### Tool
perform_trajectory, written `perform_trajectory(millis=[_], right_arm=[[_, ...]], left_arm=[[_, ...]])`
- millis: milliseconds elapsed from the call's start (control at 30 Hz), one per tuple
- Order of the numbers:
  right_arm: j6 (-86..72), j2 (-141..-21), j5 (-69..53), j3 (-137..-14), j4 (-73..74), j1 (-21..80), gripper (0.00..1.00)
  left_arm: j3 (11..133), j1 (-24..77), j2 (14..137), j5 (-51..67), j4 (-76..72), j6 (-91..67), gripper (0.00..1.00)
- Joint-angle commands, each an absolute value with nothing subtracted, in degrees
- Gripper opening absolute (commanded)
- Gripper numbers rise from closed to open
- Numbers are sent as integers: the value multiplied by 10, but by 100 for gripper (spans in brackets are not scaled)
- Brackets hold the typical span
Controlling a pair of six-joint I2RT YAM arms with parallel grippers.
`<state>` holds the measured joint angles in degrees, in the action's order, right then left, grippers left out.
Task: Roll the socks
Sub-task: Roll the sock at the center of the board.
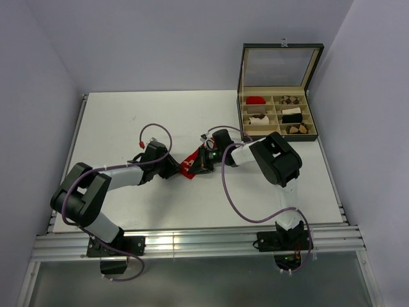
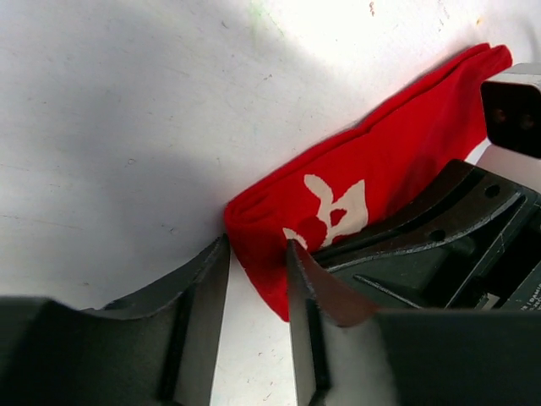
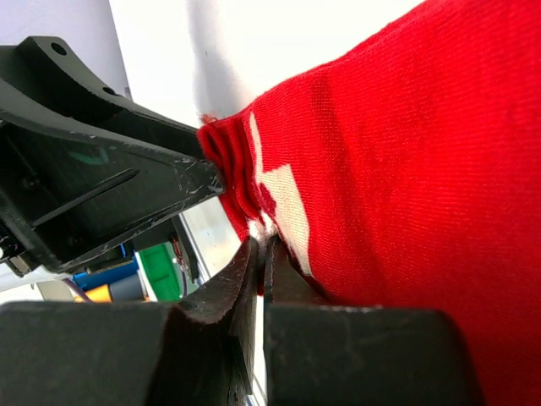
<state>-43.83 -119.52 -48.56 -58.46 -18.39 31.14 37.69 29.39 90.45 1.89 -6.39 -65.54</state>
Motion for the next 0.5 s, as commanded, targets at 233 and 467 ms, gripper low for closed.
perform_trajectory(millis=[233, 467], right_arm=[[-382, -1179, -434, -574, -132, 319, 9], [-220, -1039, -254, -577, -40, 372, 41]], left_arm=[[388, 291, 940, 3, -14, -647, 24], [443, 291, 959, 3, 64, -598, 20]])
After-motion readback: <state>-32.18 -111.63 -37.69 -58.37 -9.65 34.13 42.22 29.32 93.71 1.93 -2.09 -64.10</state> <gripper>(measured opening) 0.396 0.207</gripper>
